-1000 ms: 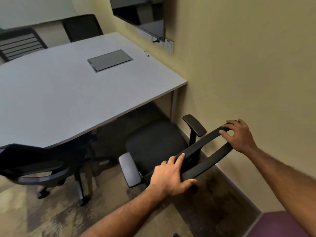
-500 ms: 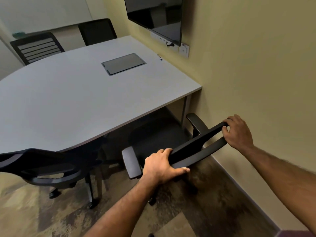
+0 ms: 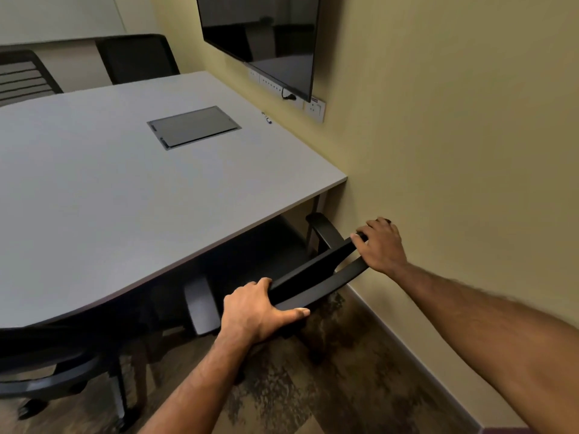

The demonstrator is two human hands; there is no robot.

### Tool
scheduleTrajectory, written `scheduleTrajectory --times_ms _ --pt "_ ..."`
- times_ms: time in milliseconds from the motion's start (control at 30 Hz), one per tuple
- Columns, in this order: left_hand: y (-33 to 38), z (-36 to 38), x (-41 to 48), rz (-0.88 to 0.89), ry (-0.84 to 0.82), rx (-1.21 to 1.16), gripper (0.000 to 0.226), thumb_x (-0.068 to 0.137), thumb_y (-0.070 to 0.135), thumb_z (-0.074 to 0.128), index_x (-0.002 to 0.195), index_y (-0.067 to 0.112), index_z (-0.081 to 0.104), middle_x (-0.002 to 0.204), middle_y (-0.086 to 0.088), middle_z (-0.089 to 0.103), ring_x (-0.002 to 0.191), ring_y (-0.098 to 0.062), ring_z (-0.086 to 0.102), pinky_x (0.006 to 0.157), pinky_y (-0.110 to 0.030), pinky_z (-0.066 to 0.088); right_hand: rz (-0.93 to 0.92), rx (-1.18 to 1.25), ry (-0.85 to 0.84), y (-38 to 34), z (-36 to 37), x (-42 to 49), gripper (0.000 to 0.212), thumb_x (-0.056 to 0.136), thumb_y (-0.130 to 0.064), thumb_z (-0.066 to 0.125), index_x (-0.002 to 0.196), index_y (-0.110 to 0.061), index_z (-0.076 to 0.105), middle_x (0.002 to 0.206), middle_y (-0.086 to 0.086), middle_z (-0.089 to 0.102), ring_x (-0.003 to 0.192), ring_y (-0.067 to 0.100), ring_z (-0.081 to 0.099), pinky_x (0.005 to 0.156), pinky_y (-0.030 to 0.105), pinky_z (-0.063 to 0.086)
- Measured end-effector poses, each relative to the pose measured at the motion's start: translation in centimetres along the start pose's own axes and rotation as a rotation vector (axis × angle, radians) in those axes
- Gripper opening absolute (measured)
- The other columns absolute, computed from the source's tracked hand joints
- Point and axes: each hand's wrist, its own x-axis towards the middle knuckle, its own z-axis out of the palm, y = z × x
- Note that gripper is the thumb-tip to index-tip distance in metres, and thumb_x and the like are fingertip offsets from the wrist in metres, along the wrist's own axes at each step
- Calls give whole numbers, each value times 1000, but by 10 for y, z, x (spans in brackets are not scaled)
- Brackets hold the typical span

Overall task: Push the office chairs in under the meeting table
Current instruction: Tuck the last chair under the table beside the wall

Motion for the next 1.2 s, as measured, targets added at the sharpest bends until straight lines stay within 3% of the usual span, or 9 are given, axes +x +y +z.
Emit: scheduleTrajectory --times_ms 300,600,867,1033,1200 --pt "-16 -7 42 -60 19 -26 127 41 112 33 134 29 56 108 10 68 95 -12 63 72 -31 48 -111 -55 -12 -22 9 66 43 95 -49 43 116 -22 70 125 1 66 127 24 46 111 45 32" --pt "-12 -13 88 -143 73 29 124 48 111 28 138 30 55 114 8 70 104 -18 65 87 -43 53 -182 7 -111 -37 17 144 47 97 -52 41 127 -24 65 144 2 55 146 25 30 122 51 16" --pt "-33 -38 113 -202 -34 112 119 56 108 22 144 32 48 138 5 60 124 -22 55 101 -48 40 -314 99 -37 -61 27 173 47 92 -60 42 110 -28 72 124 -2 67 132 22 45 115 61 19" --pt "-53 -47 111 -235 -40 58 122 60 105 13 149 27 43 147 -1 53 132 -28 46 108 -50 40 -544 45 -104 -68 28 169 86 78 -92 26 128 -30 60 136 -5 58 136 18 43 113 71 11" --pt "-60 -45 106 -285 -38 -5 101 79 88 19 158 25 24 165 -6 24 154 -33 5 124 -57 10 -607 13 -222 -71 20 168 110 66 -100 10 148 -33 40 157 -3 37 150 19 23 115 72 -1"
